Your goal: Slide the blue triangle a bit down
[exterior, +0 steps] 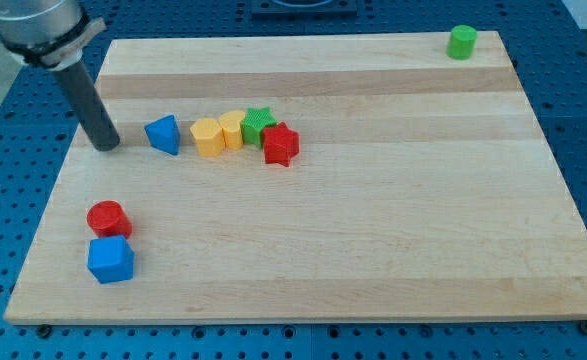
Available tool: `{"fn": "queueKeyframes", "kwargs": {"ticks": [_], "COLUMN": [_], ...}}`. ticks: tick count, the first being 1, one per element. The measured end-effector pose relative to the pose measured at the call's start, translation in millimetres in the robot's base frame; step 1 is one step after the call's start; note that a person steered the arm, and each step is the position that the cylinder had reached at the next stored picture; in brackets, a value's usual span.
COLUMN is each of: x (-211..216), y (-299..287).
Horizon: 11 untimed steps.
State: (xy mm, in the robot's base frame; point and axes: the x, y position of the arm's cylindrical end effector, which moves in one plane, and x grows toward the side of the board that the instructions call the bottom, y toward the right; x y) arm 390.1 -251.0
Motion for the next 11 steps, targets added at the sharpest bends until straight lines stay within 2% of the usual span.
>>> {"fn": "queueKeyframes", "kwargs": {"ticks": [1, 3, 8, 11], "x": [-25.6, -24.5, -21.8, 24.3], "y": [25.3, 73.5, 74.5, 60.2]}}
